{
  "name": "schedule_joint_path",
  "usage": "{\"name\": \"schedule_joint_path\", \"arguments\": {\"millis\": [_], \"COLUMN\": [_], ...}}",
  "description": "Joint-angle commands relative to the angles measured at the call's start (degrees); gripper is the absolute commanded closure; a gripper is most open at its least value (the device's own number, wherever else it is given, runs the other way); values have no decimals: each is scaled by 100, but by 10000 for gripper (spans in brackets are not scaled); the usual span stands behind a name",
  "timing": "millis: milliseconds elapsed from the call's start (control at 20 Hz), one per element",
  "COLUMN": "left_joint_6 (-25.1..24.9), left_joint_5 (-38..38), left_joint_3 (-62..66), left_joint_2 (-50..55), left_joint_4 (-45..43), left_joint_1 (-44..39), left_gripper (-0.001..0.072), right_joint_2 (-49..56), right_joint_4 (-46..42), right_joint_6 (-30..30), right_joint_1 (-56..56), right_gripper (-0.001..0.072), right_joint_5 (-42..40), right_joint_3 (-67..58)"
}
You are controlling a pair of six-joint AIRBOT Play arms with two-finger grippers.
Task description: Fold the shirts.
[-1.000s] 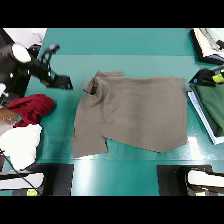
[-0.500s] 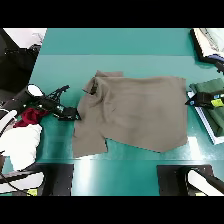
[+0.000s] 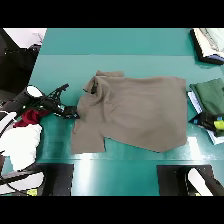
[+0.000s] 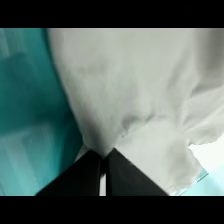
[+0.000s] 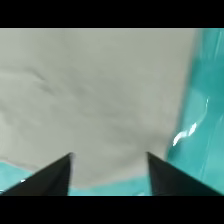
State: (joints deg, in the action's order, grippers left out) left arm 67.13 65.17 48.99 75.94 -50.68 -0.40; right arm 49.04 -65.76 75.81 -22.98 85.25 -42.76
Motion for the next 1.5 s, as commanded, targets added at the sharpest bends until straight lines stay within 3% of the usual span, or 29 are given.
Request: {"name": "schedule_joint_path", "arguments": {"millis": [0,300,550,700,800,850,1100,1450], "left_joint_6": [-7,-9,-9,-9,-4,0,503,551], "left_joint_5": [-142,-173,-170,-170,-157,-153,-11,271], "left_joint_3": [210,232,232,232,232,232,1108,4472], "left_joint_2": [-254,-363,-363,-363,-363,-391,-1303,-2422], "left_joint_4": [20,11,9,7,9,0,-1088,-1355], "left_joint_1": [2,4,4,4,4,4,4,4], "left_gripper": [683,682,682,682,683,683,683,682], "right_joint_2": [-382,138,553,822,960,981,542,-155], "right_joint_4": [-173,-90,15,17,-7,-28,-42,-39], "right_joint_6": [236,922,1547,1578,1567,1567,1567,1211], "right_joint_1": [-693,-92,1342,2033,2420,2586,2726,1836], "right_gripper": [137,166,186,388,658,695,696,697], "right_joint_5": [184,293,-544,-763,-863,-905,-1067,-1694], "right_joint_3": [881,1843,1803,1591,1357,1182,-492,-3740]}}
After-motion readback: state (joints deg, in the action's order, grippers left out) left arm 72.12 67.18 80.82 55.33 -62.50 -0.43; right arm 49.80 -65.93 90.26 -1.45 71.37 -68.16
